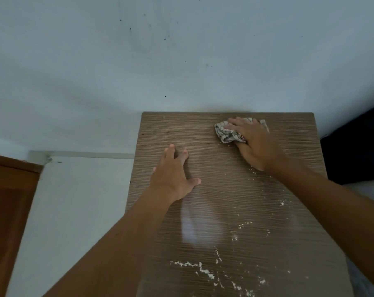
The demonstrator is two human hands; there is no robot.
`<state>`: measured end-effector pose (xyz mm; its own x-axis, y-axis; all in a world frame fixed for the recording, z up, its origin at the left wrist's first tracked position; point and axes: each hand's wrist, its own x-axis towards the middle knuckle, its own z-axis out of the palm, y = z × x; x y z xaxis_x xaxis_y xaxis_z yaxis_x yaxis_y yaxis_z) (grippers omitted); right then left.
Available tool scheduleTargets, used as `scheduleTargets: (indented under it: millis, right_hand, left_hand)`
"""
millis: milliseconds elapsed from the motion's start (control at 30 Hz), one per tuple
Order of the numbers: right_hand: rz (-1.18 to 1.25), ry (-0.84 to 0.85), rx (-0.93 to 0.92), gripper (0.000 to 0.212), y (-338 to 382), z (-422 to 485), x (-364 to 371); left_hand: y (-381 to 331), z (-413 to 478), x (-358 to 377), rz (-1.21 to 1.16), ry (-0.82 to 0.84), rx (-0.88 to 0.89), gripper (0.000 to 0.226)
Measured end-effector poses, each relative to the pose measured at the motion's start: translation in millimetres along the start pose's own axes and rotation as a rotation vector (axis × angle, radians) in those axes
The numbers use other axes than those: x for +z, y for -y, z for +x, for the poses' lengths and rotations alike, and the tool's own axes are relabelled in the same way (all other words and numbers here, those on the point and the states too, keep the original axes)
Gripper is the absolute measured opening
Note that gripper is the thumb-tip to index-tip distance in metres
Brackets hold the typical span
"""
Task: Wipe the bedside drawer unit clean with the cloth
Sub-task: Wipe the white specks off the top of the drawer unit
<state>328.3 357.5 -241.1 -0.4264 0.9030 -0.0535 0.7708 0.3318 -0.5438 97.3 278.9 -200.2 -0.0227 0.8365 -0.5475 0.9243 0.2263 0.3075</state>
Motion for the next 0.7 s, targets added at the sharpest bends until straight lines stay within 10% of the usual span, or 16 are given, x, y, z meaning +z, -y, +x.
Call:
scheduleTargets:
  millis: [433, 700]
  right_hand:
    - [0.173, 0.215, -0.095, 0.052, 95.0, -211.4, 63.9]
    - [0.340, -0.087, 0.009, 0.036, 119.4, -172.5, 13.2]
  left_hand:
    - [3.9, 0.0, -4.5, 0.016, 0.032, 0.034, 0.087]
    - [21.5, -8.1, -7.5, -0.019, -0.190, 0.142, 0.059]
